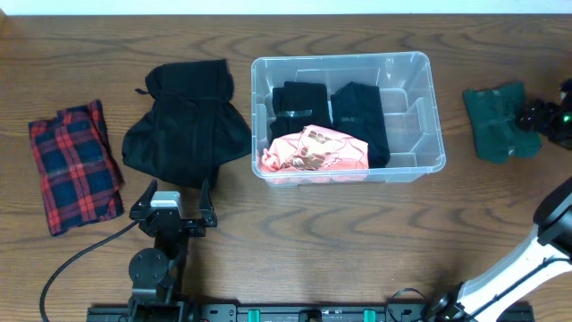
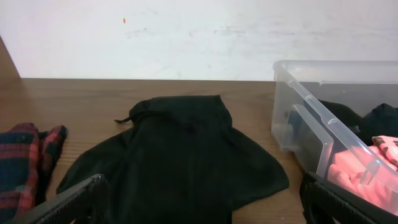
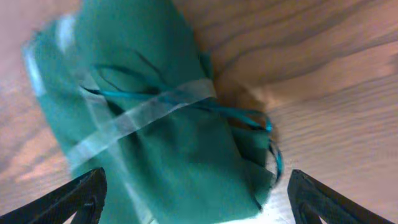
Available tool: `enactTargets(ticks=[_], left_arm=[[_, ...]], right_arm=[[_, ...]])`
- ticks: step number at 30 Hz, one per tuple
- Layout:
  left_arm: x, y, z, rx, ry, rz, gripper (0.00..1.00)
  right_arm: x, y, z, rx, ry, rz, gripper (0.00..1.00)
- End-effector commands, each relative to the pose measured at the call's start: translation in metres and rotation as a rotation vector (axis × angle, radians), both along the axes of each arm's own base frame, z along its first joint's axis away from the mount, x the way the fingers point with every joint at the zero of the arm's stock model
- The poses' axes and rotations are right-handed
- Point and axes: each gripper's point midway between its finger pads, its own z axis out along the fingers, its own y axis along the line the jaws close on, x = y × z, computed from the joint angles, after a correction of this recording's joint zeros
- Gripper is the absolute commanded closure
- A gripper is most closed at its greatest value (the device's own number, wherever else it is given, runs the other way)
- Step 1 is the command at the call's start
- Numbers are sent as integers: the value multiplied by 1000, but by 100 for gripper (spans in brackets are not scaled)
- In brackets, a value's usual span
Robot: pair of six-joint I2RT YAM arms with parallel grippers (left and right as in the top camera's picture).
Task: Pack container
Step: 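Grasp the green taped bundle with the right gripper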
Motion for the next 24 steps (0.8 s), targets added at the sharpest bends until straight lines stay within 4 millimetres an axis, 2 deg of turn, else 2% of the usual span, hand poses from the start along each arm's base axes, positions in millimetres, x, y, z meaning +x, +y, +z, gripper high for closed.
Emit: enactTargets(ticks=[1,7,10,12,15,17,20,22,24], left_arm=[[-1,4,-17,13,49,23,2],[-1,4,-17,13,49,23,2],[-1,4,-17,13,49,23,2],[-1,4,-17,13,49,23,2],[-1,4,-17,13,49,23,2],[-1,4,-17,13,49,23,2],[-1,4,-17,13,49,23,2],[-1,4,-17,13,49,23,2],[-1,4,-17,13,49,23,2]], right_arm=[[-3,8,-25,47,33,49,10],[-9,13,-53,90,82,50,13],[-10,16,-62,108,96,50,19],[-9,19,-62,125,86,54,30],[-5,25,-60,161,58,62,53],[-4,27,-59,175,51,64,64],[-5,29,-58,181,57,64,77],[-5,32,-57,191,57,66,89],[-2,38,-51,212,36,77,96]])
